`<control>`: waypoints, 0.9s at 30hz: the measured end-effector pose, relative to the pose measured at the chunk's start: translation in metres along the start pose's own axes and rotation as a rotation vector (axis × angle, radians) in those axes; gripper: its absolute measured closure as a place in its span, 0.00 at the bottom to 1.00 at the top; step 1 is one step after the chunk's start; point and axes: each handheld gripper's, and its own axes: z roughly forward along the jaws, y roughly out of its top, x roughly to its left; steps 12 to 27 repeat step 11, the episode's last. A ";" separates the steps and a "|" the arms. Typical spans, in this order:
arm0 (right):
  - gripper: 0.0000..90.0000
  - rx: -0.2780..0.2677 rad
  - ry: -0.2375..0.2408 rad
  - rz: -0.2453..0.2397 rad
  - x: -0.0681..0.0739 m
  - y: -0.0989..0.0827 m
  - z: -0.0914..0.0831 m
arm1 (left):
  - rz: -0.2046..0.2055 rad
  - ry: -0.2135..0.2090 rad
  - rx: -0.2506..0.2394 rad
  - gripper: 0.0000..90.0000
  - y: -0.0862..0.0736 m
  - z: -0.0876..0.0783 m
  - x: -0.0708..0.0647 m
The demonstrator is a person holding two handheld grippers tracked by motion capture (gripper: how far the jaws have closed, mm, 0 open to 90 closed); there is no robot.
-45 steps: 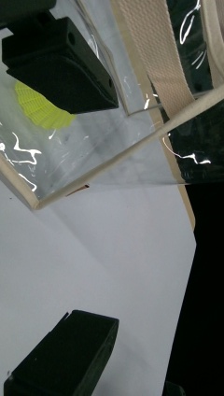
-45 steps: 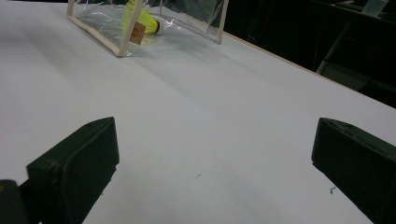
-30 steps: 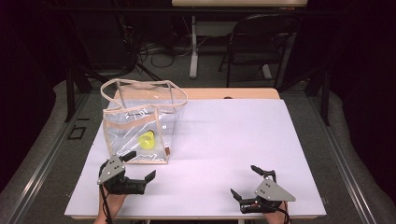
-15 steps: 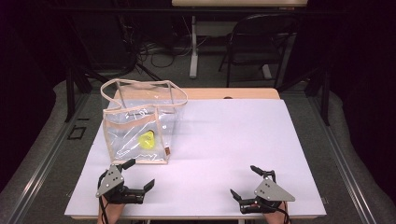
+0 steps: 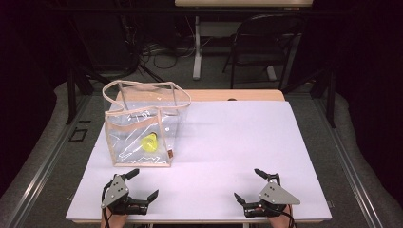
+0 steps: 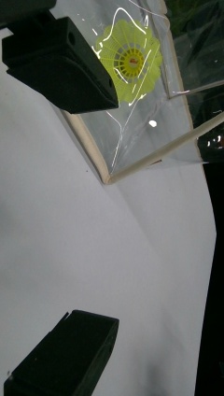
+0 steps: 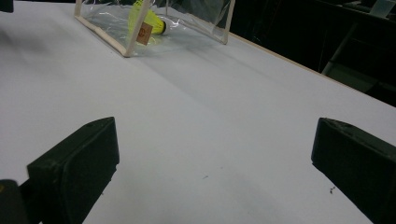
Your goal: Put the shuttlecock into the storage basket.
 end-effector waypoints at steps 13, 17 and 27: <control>0.01 0.006 0.007 0.002 0.000 -0.001 0.002 | 0.021 -0.022 0.011 0.00 0.000 0.003 -0.002; 0.01 0.006 0.007 0.002 0.000 -0.001 0.002 | 0.021 -0.022 0.011 0.00 0.000 0.003 -0.002; 0.01 0.006 0.007 0.002 0.000 -0.001 0.002 | 0.021 -0.022 0.011 0.00 0.000 0.003 -0.002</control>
